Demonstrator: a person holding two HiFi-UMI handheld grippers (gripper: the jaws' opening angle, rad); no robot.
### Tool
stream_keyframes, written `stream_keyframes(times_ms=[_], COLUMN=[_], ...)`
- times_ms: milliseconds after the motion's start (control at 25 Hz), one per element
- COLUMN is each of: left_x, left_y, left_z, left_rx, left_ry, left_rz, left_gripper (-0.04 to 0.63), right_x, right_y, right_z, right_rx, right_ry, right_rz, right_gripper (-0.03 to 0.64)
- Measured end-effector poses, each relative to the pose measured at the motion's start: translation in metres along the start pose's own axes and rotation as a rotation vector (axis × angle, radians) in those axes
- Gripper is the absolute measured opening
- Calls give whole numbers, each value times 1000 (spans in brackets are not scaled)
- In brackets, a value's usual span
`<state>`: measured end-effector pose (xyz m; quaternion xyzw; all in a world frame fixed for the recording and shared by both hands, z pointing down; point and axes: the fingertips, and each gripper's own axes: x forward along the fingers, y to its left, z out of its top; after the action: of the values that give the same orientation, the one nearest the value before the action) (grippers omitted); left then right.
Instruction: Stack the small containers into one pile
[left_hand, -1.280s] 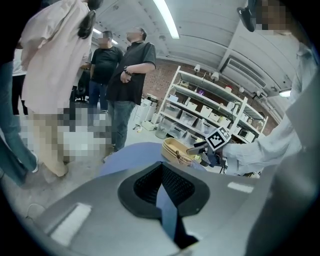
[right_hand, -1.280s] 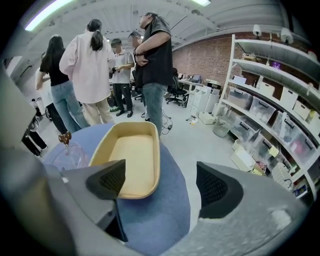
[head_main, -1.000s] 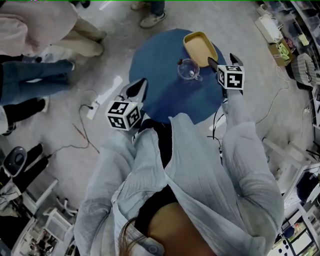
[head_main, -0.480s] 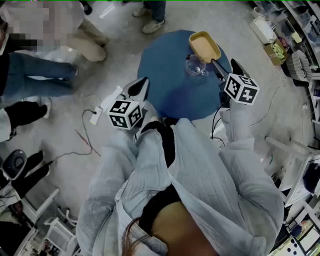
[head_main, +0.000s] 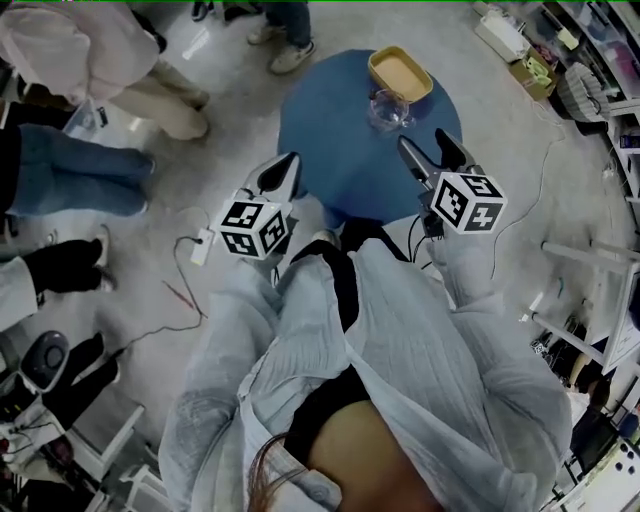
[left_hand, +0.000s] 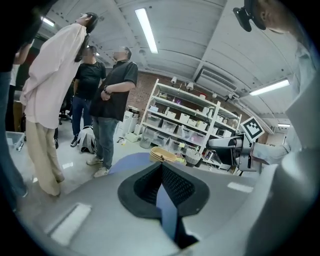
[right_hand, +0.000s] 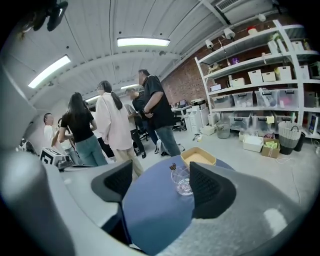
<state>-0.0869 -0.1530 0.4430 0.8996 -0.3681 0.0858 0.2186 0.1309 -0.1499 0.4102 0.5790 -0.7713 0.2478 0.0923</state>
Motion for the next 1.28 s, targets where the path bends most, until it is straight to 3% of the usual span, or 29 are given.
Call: stream_keyframes(times_ms=[320,640,1000,1280], left_x=[-2,3,-1,-3], left_y=[-27,-55,-68,-69], left_z=[-8,-26,-42,-45], left_rx=[46,65,67,68], left_ry=[20,55,86,88], left_rz=[-113,-198,-222,-220], left_gripper=[11,11,11,11], right_x=[-44,-81,-85,-82], right_y=[12,-3,7,19], right_z=[-37,-75,-115,-124], right_rx=[6,22,9,21], right_ry=[-56,-82,8,16], right_rz=[-122,-268,-260,-230], right_gripper=[248,2,2,2])
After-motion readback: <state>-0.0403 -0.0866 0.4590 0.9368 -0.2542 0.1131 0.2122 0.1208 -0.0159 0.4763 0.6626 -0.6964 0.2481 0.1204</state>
